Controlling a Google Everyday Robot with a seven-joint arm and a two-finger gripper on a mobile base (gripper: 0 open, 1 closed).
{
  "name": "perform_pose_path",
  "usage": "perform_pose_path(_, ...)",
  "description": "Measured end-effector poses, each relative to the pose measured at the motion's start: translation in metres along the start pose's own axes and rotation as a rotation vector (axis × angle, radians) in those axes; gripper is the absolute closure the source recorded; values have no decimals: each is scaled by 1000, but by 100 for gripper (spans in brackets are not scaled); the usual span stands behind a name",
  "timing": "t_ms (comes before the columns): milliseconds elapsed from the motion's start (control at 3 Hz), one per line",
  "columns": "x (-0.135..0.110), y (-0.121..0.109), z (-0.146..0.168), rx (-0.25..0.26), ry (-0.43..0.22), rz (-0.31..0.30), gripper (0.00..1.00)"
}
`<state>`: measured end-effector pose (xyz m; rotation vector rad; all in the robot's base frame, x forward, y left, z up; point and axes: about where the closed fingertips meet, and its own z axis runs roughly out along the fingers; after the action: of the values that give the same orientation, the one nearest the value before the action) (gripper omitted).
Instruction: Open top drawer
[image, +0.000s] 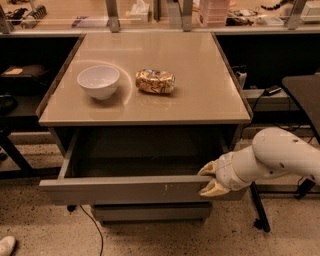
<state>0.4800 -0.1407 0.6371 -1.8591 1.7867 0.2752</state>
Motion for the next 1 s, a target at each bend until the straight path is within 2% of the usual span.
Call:
perform_pose_path(333,6,19,-8,1,-10,3,96)
perform_pose_path(667,5,20,-9,1,-10,2,0)
perform_pose_path(1000,5,20,-9,1,-10,2,0)
